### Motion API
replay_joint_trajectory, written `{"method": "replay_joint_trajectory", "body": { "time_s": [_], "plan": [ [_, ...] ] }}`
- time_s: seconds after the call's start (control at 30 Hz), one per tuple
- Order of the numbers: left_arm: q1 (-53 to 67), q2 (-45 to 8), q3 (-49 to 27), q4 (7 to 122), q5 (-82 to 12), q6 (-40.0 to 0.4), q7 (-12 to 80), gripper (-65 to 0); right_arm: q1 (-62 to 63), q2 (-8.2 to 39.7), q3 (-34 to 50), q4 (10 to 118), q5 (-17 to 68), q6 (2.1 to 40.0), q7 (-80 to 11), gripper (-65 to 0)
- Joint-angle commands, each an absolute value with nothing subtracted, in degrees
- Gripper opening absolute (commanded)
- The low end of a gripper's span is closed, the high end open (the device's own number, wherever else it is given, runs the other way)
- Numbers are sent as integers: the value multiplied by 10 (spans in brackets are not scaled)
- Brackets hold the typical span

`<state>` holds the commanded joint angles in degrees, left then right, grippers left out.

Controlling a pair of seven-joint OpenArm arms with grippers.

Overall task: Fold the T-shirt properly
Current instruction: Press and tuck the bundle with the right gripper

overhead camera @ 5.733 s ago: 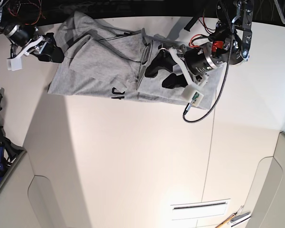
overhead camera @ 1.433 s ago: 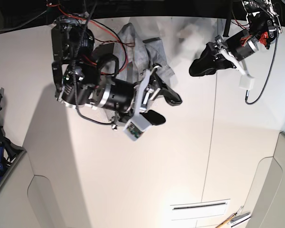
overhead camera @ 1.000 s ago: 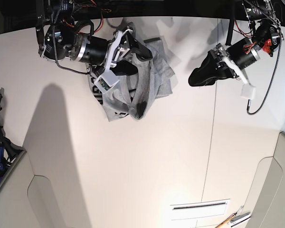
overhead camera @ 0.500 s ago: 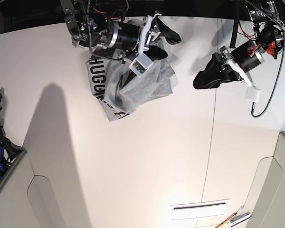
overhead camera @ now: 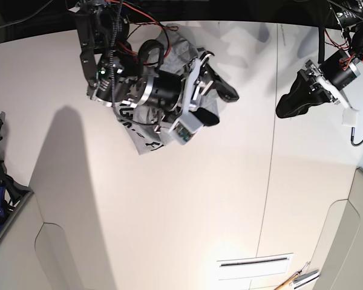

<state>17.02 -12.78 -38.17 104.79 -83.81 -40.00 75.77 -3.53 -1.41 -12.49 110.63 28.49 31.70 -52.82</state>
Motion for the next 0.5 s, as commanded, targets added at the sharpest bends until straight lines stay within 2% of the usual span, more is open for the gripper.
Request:
{"method": "replay_joint_trajectory", "body": {
  "time_s": [0.27, 0.5],
  "plan": [
    [172, -129, -382, 1048, -838, -400, 761, -201, -64, 5, 36, 1114, 303, 314, -519, -279],
    [171, -129, -382, 1048, -847, -400, 761, -201, -67, 6, 43, 1006, 328, 318, -459, -279]
  ]
}}
